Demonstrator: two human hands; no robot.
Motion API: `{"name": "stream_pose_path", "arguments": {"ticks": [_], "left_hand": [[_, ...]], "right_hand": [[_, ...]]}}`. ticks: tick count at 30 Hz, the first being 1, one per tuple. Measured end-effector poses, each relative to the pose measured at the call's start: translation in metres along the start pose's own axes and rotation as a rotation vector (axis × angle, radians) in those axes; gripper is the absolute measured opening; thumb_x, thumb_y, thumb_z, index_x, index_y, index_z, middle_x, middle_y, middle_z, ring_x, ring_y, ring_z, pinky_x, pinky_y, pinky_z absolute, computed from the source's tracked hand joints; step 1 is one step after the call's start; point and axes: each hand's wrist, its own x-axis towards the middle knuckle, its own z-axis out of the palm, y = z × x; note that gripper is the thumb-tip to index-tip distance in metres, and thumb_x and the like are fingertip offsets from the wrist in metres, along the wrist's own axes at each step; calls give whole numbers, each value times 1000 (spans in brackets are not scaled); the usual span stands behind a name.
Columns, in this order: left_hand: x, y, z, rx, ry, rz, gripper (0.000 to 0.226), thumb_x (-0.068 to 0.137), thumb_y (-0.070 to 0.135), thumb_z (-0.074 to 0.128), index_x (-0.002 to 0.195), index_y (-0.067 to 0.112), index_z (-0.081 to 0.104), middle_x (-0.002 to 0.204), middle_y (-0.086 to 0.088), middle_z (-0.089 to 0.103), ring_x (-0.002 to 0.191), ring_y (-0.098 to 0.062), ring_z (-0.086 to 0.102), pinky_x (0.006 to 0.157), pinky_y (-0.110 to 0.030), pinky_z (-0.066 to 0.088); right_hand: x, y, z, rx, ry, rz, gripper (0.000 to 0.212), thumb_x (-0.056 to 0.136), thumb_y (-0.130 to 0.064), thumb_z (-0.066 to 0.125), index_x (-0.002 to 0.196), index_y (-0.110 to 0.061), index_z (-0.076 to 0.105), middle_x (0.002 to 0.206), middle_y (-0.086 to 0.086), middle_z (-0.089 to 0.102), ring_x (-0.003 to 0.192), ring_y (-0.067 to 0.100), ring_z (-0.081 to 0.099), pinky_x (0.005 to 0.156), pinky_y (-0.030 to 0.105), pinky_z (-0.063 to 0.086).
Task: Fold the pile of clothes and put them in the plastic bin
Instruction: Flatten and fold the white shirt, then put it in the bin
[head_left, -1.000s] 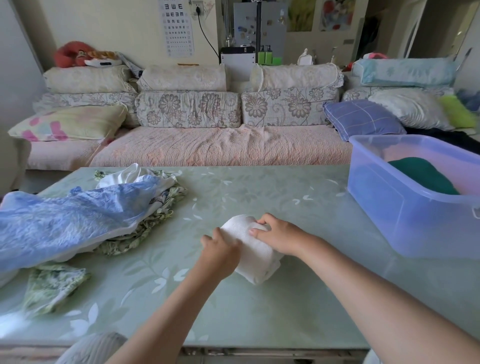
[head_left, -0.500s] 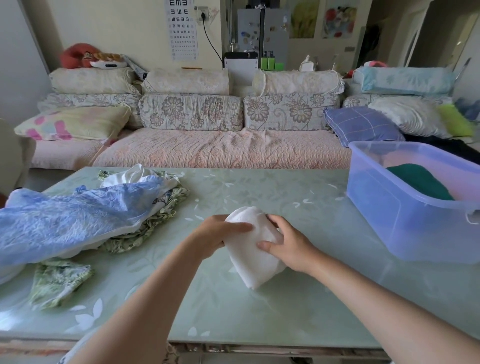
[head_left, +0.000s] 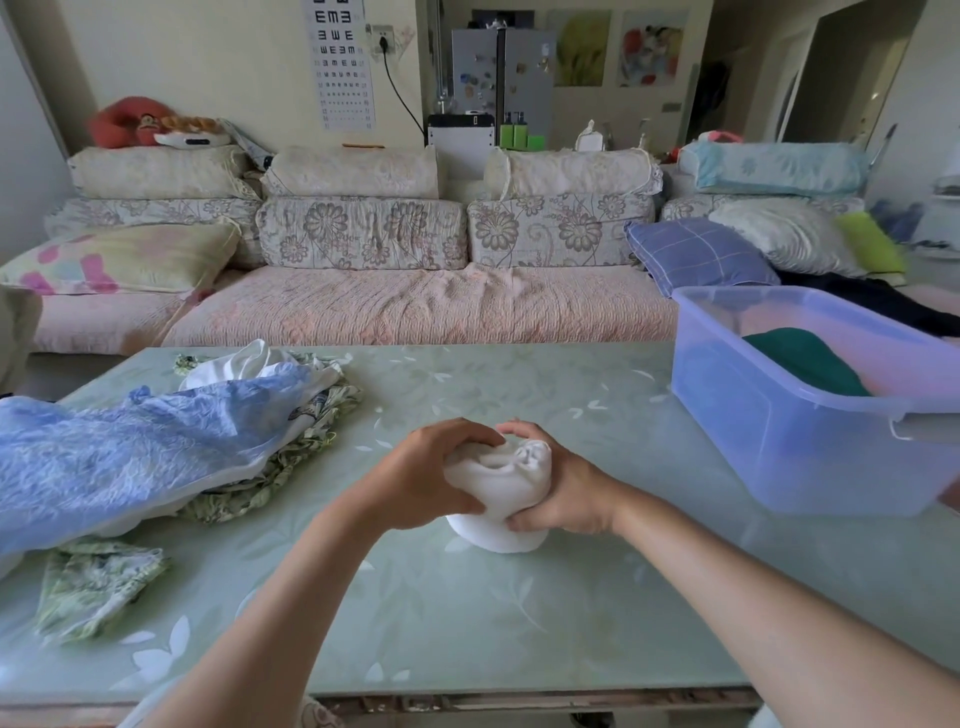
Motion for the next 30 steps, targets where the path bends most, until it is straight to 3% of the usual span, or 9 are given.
{"name": "stream_pose_path", "arguments": {"ticks": [3,7,10,12,15,18,23,27,30], "left_hand": [[-4,-1,-5,52,-22,-9,68,58,10,82,110,46,57,106,23,62,96,2,58,77,-14,48],[-12,4,-5,336,6,104,78,62,20,78,129,36,42,118,17,47,100,-6,51,73,-6,37],[-13,0,2,532,23,138,115,55,45,85,150,34,21,135,11,33,105,-6,43,87,-19,40],[-9,-11,10,567,57,148,109,57,50,84,150,33,29,137,10,44,112,-11,48,95,-27,41],[-6,-22,22,482,93,194,76,67,41,79,137,30,51,121,10,63,104,-18,54,83,-31,49],[-8,-32,28,432,119,229,64,70,28,78,130,21,58,122,7,63,109,-16,55,85,-29,51],[-10,-40,28,445,106,244,65,68,25,79,127,14,53,119,3,57,115,-16,51,93,-28,47],[-11,-35,32,473,35,139,96,60,50,83,140,20,40,129,7,49,122,-11,41,101,-25,40],[-9,-34,33,499,41,128,89,63,47,82,139,20,46,114,4,51,110,-15,45,94,-28,44]], "right_hand": [[2,-5,6,-51,30,20,87,50,-44,85,124,-44,40,113,-19,63,106,-1,61,89,25,51],[2,-21,9,-193,102,-13,64,62,-38,84,113,-45,45,99,-21,64,92,-6,61,74,17,48],[9,-22,18,-516,242,-193,59,62,-40,78,113,-26,51,100,-11,63,94,13,62,83,30,50],[17,-11,25,-726,360,-343,55,60,-42,73,104,-16,54,98,-1,59,92,26,59,84,40,48],[23,6,21,-761,377,-294,74,51,-59,70,112,-21,53,120,4,47,115,30,47,102,47,39],[17,13,10,-723,161,-171,92,47,-64,71,125,-34,35,142,-7,26,145,20,14,118,59,7],[12,10,7,-771,85,-159,90,64,-61,73,140,-45,28,134,-13,39,140,14,24,117,62,-2],[16,9,13,-899,133,-224,100,63,-69,69,146,-31,28,134,-9,46,138,16,29,118,61,-10],[18,3,11,-984,190,-229,101,55,-77,65,139,-24,46,127,-2,48,135,20,31,117,59,-13]]}}
